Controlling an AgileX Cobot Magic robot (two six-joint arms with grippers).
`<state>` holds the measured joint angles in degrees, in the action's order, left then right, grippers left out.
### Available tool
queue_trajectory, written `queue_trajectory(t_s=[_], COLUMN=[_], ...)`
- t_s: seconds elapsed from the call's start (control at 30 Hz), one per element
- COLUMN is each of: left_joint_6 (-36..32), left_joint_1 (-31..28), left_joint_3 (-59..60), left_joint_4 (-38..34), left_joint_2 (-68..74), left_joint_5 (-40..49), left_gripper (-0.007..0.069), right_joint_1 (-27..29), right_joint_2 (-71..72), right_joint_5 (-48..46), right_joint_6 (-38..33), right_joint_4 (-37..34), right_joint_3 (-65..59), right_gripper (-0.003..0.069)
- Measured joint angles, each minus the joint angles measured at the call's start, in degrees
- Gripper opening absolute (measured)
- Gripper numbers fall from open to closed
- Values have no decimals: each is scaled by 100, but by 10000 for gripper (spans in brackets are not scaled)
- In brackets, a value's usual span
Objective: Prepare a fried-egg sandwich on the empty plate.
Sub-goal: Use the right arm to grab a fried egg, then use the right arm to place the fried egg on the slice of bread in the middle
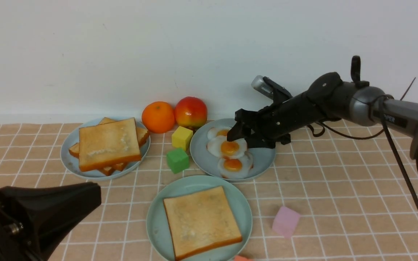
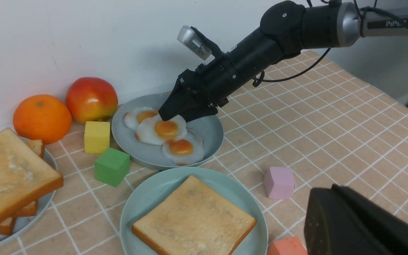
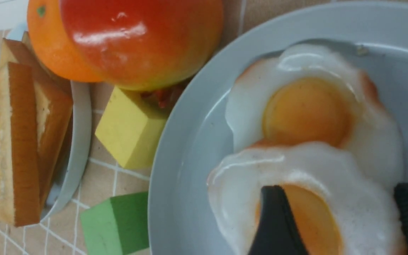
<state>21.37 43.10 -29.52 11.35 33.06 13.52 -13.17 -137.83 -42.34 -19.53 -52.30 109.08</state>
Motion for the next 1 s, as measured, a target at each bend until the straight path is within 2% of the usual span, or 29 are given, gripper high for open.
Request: queue_trajectory(t_s=[0.1,0.23,0.27,0.3,0.37,0.47,0.6,0.8,1.0], left_joint_6=[0,0,0,0,0,-25,-112,-132,-132], left_joint_1=[0,0,0,0,0,0,0,0,0], left_joint_3=[0,0,0,0,0,0,0,0,0], left_joint_4=[0,0,0,0,0,56,453,802,1048], left_joint_2=[0,0,0,0,0,0,0,0,0], left_joint_5=[0,0,0,0,0,0,0,273,1031], left_gripper=[-13,-13,-13,-13,-13,-13,-13,-13,-10], right_joint_1=[0,0,0,10,17,17,7,29,-180], right_joint_2=[0,0,0,0,11,78,412,1196,2552], right_joint_5=[-26,-64,-69,-66,-105,-136,-518,-1099,-1513], right_joint_6=[0,6,6,14,19,19,-163,-329,-468], right_joint_4=[30,62,62,62,12,26,144,256,170], right_joint_3=[10,10,10,10,10,10,-20,-151,-1632], right_gripper=[396,250,241,160,106,108,76,74,74])
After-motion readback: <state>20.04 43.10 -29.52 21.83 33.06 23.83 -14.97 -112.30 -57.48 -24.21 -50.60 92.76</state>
